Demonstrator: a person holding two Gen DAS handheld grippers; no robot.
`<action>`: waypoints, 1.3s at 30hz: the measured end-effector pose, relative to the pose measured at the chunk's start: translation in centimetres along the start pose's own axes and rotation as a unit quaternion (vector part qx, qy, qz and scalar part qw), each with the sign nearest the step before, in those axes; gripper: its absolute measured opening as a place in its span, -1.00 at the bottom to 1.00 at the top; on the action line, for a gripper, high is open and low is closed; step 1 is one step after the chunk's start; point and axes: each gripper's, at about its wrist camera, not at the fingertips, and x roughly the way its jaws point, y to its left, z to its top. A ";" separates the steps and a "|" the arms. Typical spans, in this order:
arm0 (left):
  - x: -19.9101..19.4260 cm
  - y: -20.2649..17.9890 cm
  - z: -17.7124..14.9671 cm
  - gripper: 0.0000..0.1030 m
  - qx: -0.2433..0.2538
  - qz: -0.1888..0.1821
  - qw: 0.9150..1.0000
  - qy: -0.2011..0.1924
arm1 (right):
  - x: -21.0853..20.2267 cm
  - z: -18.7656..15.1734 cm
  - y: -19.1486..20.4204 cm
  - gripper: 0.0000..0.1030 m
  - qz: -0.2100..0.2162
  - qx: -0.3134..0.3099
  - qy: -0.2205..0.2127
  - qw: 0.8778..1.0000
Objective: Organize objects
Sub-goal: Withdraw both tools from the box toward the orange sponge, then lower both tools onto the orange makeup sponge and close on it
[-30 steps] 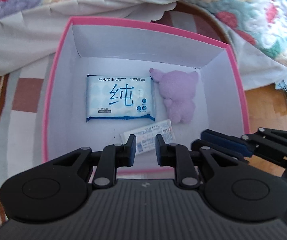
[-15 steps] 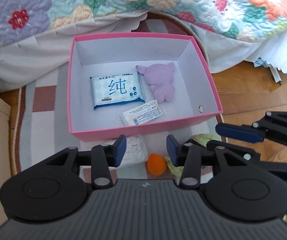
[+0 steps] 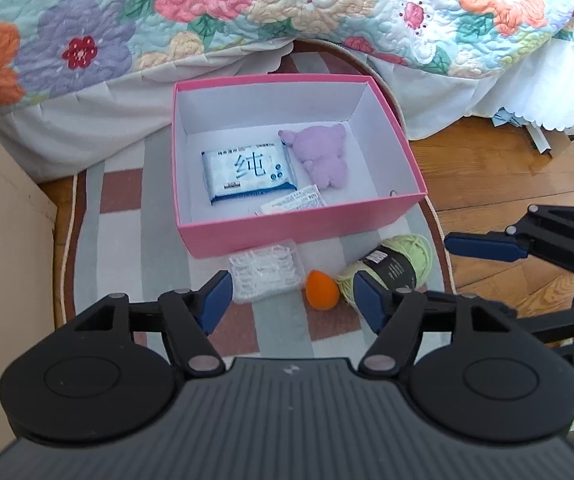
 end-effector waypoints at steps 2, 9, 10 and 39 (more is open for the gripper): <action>0.0 -0.1 -0.6 0.29 -0.001 -0.004 1.000 0.004 | 0.0 -0.4 0.6 -0.04 -0.003 -0.008 0.003 1.000; 0.0 -0.3 -1.9 0.35 0.010 -0.003 1.000 0.010 | -0.4 -1.2 1.6 0.20 -0.003 -0.007 0.006 1.000; 0.0 -0.3 -2.1 0.37 0.011 -0.006 1.000 0.010 | -0.3 -1.4 1.7 0.21 -0.003 -0.008 0.007 1.000; 6.1 0.7 -6.7 0.92 -0.010 -0.078 0.996 -0.041 | 8.0 -7.5 6.5 0.39 -0.087 -0.129 0.013 0.988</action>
